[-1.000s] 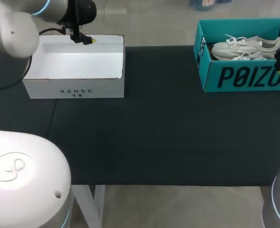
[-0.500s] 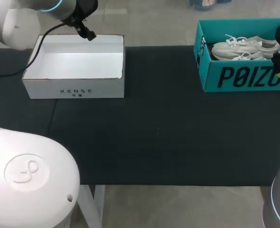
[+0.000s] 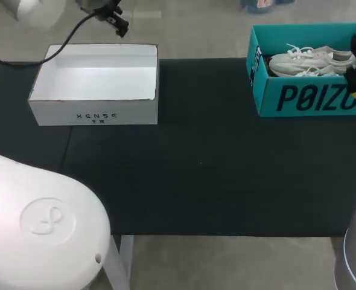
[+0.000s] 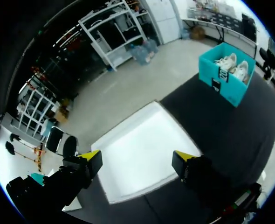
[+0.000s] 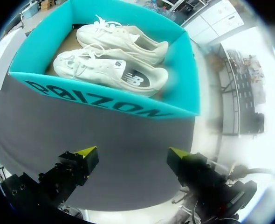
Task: Take the shoe out of the shoebox, open the shoe tongue, remove and reinsert the insole, then place the shoe into the shoebox
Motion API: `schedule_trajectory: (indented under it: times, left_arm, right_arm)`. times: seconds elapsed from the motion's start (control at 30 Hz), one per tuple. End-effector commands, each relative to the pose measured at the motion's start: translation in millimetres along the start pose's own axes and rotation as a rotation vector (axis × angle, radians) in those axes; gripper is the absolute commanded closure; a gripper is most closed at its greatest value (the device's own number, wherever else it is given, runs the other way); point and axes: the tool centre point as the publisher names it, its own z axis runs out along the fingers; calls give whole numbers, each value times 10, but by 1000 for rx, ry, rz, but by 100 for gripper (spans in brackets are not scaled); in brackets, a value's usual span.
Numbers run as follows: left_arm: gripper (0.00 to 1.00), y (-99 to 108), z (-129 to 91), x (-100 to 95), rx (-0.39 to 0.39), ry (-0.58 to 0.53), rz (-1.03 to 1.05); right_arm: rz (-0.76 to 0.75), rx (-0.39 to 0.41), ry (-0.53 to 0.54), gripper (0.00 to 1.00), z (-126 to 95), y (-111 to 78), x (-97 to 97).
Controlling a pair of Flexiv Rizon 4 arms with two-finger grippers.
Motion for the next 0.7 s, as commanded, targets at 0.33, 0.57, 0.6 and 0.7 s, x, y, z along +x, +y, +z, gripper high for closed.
schedule_trajectory:
  times: [0.33, 0.57, 0.6, 0.7]
  left_arm:
    - [0, 128, 371, 12, -980, 231, -1127]
    - [0, 340, 426, 276, -907, 342, -800]
    - [0, 371, 423, 304, -909, 362, -768]
    - [0, 416, 458, 376, -915, 317, -840]
  right_arm:
    - [106, -2, 47, 0, -206, -19, -71]
    - [120, -7, 38, 0, -181, -29, -100]
    - [121, -7, 37, 0, -177, -31, -104]
    - [126, -12, 49, 0, -173, -39, -123]
